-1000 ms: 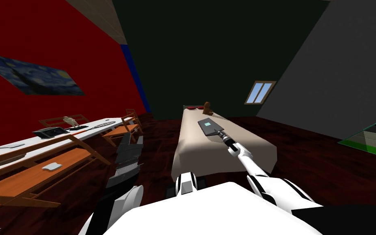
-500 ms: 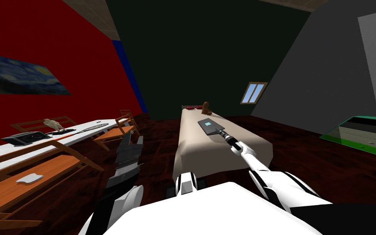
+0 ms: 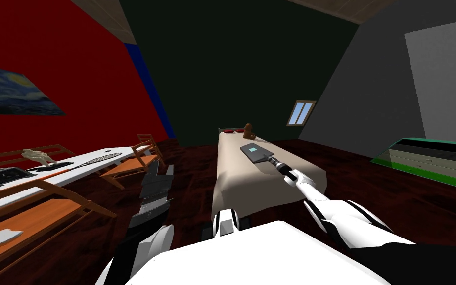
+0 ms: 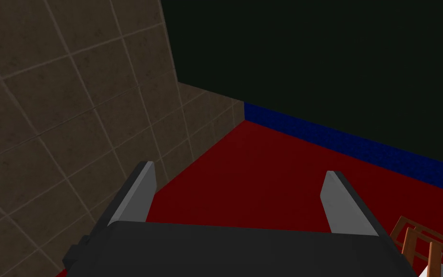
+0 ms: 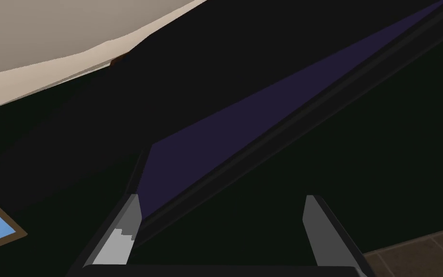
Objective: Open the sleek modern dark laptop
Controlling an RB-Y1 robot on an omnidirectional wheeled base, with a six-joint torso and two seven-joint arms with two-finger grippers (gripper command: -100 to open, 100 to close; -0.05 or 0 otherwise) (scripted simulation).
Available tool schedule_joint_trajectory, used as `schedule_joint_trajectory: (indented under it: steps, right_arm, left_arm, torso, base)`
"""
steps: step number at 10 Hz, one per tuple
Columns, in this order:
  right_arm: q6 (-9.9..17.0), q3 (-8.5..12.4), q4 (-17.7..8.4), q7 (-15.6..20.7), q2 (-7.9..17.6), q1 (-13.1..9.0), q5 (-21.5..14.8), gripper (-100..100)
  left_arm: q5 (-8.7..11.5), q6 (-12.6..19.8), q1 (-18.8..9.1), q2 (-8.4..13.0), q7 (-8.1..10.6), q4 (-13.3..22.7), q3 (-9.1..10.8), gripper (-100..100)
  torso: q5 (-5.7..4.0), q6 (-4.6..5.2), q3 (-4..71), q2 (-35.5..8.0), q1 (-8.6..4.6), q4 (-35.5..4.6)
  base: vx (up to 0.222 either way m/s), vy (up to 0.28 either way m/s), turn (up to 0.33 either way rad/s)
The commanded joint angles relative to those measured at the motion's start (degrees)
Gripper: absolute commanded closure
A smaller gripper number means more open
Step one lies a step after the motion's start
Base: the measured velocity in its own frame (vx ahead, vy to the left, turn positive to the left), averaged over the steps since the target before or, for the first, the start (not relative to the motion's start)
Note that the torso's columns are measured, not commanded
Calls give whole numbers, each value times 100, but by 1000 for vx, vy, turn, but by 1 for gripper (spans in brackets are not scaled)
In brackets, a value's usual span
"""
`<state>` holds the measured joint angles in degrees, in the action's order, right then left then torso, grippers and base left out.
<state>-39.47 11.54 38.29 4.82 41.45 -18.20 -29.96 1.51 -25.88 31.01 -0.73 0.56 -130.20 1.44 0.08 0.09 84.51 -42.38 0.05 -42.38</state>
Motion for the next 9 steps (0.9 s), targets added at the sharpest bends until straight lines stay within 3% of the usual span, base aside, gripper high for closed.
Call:
schedule_joint_trajectory:
  steps: [1,2,3,4,9]
  right_arm:
    - [-408,-178,-494,-106,365,-248,160,-100]
    - [-410,-178,-637,-106,365,-248,160,-100]
    - [-375,-156,-529,-89,323,-200,146,-100]
    - [-383,-159,-544,-97,329,-197,149,0]
    - [-378,-166,-553,-99,317,-184,145,0]
  left_arm:
    - [0,0,-1,0,0,0,0,0]
    - [0,0,0,0,0,0,0,0]
    - [0,0,-1,0,0,0,0,0]
    - [0,0,-1,1,0,0,0,0]
    - [0,0,-1,1,0,0,0,0]
  torso:
    - [-1,-7,1,2,3,3]
    - [4,-2,2,2,11,1]
    - [2,-9,-1,-3,6,1]
    - [-6,-14,-3,-5,-13,1]
    - [-4,-9,5,7,-1,7]
  base:
    - [43,110,-153]
    - [38,99,-99]
    - [14,36,-17]
    - [3,8,-3]
    - [0,0,0]
